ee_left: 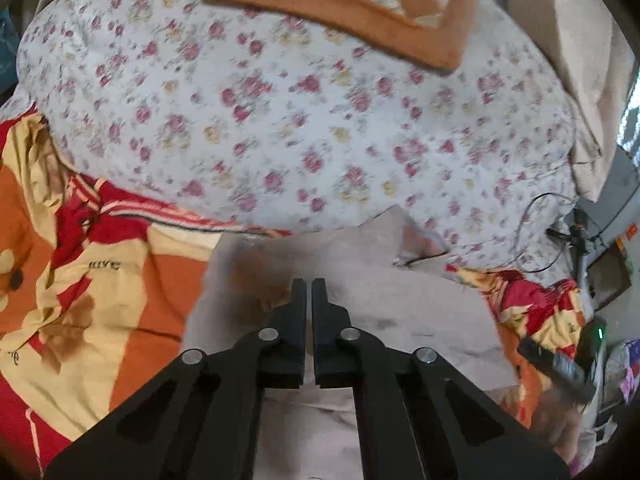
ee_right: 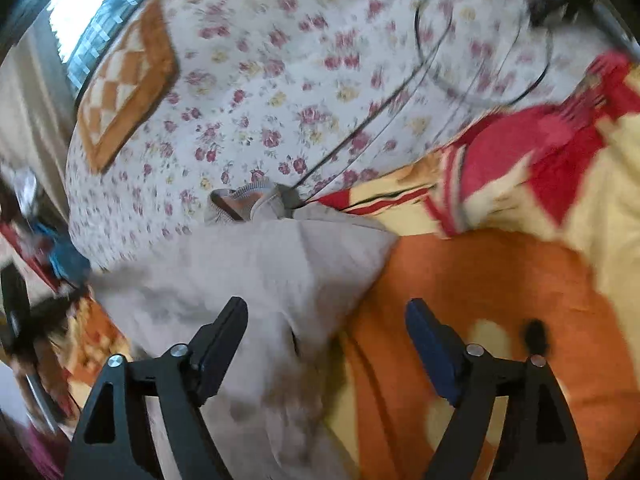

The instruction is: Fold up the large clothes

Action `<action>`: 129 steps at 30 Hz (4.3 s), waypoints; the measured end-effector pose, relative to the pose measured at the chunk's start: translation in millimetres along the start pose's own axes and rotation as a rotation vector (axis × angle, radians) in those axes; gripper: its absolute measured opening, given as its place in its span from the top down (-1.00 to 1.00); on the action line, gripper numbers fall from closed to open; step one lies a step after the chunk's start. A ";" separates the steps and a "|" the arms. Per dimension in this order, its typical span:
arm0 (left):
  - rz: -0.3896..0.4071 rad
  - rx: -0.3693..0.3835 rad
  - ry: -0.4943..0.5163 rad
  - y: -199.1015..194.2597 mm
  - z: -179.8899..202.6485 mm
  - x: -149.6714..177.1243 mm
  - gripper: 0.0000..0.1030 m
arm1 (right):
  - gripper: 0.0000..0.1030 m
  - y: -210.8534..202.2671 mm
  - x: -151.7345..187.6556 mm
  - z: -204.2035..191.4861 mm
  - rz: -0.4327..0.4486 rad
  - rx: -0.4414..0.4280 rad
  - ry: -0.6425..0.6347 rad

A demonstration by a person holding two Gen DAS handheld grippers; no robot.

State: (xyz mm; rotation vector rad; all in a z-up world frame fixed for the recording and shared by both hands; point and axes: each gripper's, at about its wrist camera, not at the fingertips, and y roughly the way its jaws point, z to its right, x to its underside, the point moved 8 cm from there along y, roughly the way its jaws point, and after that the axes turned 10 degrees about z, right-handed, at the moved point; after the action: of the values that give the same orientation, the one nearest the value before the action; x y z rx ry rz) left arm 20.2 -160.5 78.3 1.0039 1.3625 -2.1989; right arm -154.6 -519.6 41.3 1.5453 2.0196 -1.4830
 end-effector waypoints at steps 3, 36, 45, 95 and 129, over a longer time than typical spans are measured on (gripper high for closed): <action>-0.044 -0.030 0.000 13.8 -12.5 17.1 0.99 | -0.61 50.7 0.2 6.0 -0.107 0.001 0.089; -0.064 -0.096 0.032 38.1 -11.9 72.6 -0.16 | -0.44 -30.3 39.6 -28.0 -0.009 0.139 -0.316; -0.175 -0.132 0.039 73.8 -13.6 99.3 -0.16 | 0.33 21.8 77.7 -35.3 -0.062 0.228 -0.409; -0.125 -0.154 0.192 36.7 -8.5 117.6 -0.51 | -0.25 2.9 50.7 -17.2 -0.127 0.309 -0.341; -0.216 -0.116 0.033 -102.5 -71.3 251.5 -0.51 | 0.91 -99.2 185.6 -15.9 -0.247 0.196 -0.374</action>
State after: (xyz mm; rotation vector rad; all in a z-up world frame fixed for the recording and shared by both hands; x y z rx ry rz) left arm -188.3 -34.8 -61.7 0.8915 1.6623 -2.2310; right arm -309.7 -388.3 -15.6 0.9999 1.9374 -1.9438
